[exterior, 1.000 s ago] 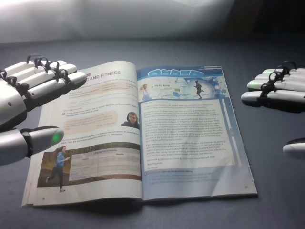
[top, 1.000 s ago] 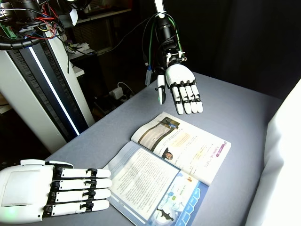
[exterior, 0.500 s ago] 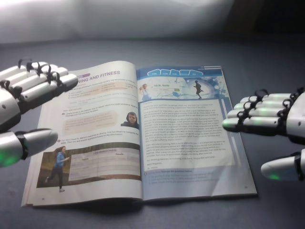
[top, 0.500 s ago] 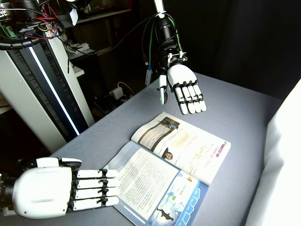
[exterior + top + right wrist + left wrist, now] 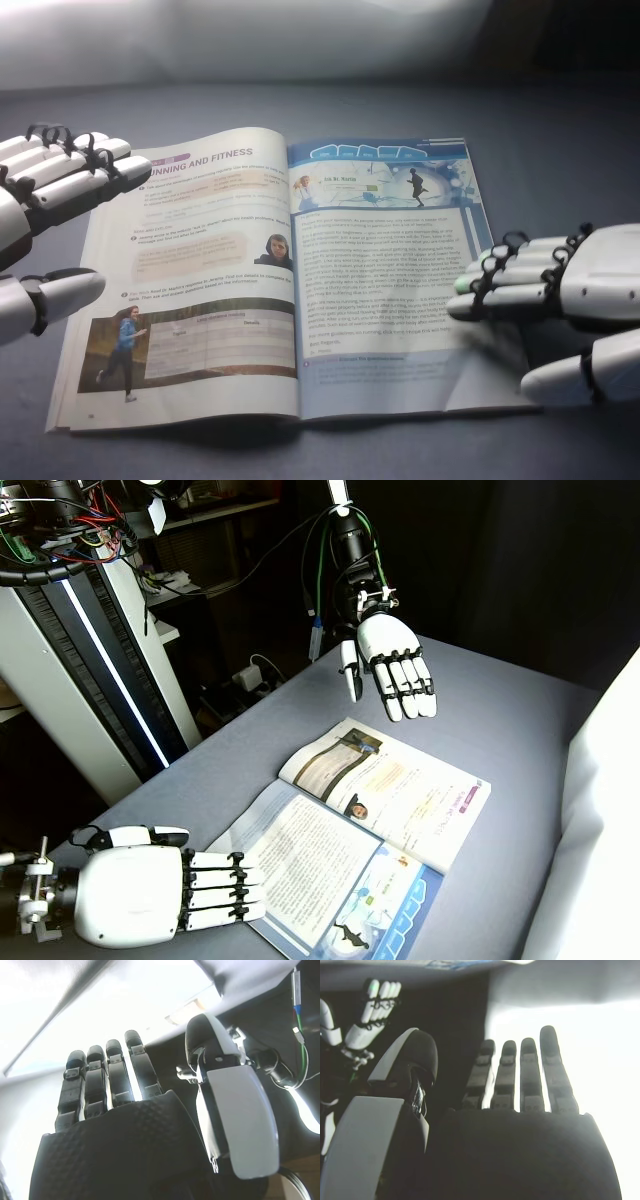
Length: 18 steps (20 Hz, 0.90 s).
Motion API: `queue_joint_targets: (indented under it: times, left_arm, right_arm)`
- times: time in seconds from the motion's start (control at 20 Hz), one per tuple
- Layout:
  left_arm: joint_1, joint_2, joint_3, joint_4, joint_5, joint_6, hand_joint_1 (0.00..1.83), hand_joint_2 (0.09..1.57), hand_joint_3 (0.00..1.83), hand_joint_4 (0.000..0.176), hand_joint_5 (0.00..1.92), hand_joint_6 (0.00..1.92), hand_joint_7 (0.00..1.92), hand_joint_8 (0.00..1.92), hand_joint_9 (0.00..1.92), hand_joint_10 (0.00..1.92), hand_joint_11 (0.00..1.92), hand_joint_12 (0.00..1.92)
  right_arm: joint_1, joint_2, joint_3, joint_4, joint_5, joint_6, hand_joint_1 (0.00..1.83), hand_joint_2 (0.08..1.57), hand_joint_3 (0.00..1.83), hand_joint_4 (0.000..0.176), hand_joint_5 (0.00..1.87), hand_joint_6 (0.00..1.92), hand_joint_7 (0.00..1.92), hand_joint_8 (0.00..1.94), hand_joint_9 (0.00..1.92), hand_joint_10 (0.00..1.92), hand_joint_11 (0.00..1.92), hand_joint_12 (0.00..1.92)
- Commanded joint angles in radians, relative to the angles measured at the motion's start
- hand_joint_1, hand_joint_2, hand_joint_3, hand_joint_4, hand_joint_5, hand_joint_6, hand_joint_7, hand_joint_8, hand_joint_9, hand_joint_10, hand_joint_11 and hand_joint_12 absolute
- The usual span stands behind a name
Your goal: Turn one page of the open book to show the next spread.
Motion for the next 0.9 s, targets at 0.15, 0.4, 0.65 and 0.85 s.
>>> queue_joint_targets:
  times: [0.15,0.4,0.65,0.85]
  left_arm:
    - [0.001,0.011,-0.001,-0.031,-0.136,0.004,0.16,1.48,0.00,0.000,0.06,0.00,0.00,0.00,0.01,0.00,0.00,0.70]
    - [0.008,0.013,-0.003,-0.037,-0.142,0.006,0.19,1.48,0.00,0.000,0.07,0.00,0.00,0.00,0.01,0.00,0.00,0.65]
    - [0.023,0.015,-0.008,-0.049,-0.144,0.009,0.21,1.47,0.00,0.000,0.07,0.00,0.00,0.00,0.01,0.00,0.00,0.58]
    - [0.066,0.024,-0.019,-0.085,-0.164,0.016,0.14,1.49,0.01,0.000,0.06,0.00,0.00,0.00,0.01,0.00,0.00,0.57]
  right_arm:
    - [0.011,-0.031,0.022,-0.009,0.052,0.041,0.00,1.29,0.00,0.000,0.07,0.00,0.00,0.00,0.00,0.00,0.00,0.00]
    - [0.011,-0.086,0.054,-0.017,0.051,0.050,0.00,1.28,0.00,0.000,0.00,0.00,0.00,0.00,0.00,0.00,0.00,0.00]
    - [0.012,-0.155,0.097,0.000,0.079,0.052,0.00,1.26,0.00,0.000,0.00,0.00,0.00,0.00,0.00,0.00,0.00,0.00]
    - [0.059,-0.224,0.140,0.015,0.113,0.034,0.00,1.26,0.00,0.000,0.00,0.00,0.00,0.00,0.00,0.00,0.00,0.00]
